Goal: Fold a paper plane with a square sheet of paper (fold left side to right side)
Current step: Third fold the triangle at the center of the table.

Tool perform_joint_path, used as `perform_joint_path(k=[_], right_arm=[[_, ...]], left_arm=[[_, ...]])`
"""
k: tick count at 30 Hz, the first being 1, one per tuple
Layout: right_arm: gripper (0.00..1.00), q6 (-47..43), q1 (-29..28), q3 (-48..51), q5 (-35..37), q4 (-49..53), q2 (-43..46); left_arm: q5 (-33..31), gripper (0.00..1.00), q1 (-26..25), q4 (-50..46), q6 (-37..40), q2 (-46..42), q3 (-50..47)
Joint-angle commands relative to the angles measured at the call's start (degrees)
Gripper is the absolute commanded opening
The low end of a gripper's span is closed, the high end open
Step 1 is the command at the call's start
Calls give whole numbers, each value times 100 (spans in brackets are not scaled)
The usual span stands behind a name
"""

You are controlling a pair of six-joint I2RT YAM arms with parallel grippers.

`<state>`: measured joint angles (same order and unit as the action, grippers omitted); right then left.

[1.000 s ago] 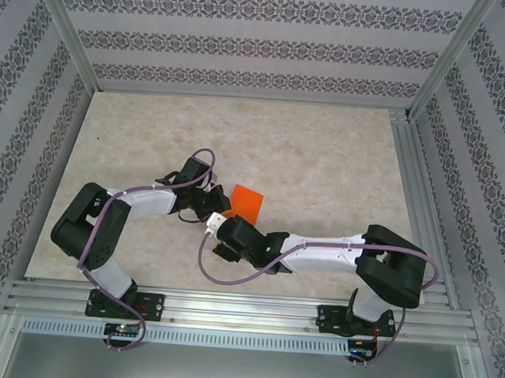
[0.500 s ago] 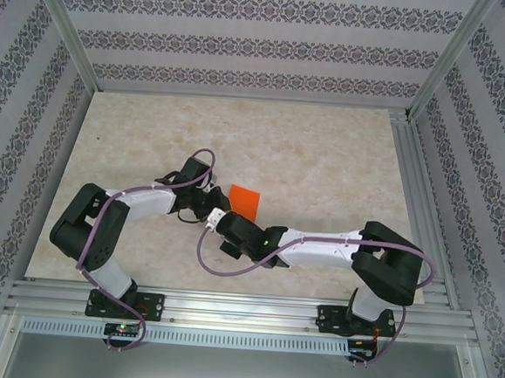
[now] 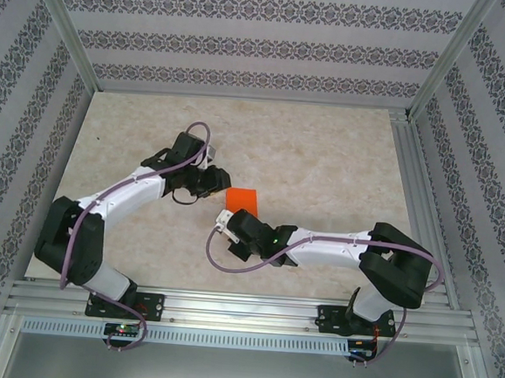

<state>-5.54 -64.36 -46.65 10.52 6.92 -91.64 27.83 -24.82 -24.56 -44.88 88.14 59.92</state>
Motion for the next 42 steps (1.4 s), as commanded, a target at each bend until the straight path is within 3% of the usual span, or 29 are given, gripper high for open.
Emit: perform_joint_path(k=[1,11,26,34,42], right_arm=[[0,140,28,60,-149,-144,77],[0,217,114,34,-257,-185,32],[0,668,471,119,-953,-74,231],[0,1417,1285,357,-1898,-45,461],[0,2105,2194,766,-3110,-630,500]], left_arm=[[356,28,-81,99,413,624,446],[472,18,-368,67,631,2351,1440],[72,15,-612,-120,797,3239,1584],[-17,13,-647,-129,836,3385,1514],[-23,12,-678,-128,844,3409,1539]])
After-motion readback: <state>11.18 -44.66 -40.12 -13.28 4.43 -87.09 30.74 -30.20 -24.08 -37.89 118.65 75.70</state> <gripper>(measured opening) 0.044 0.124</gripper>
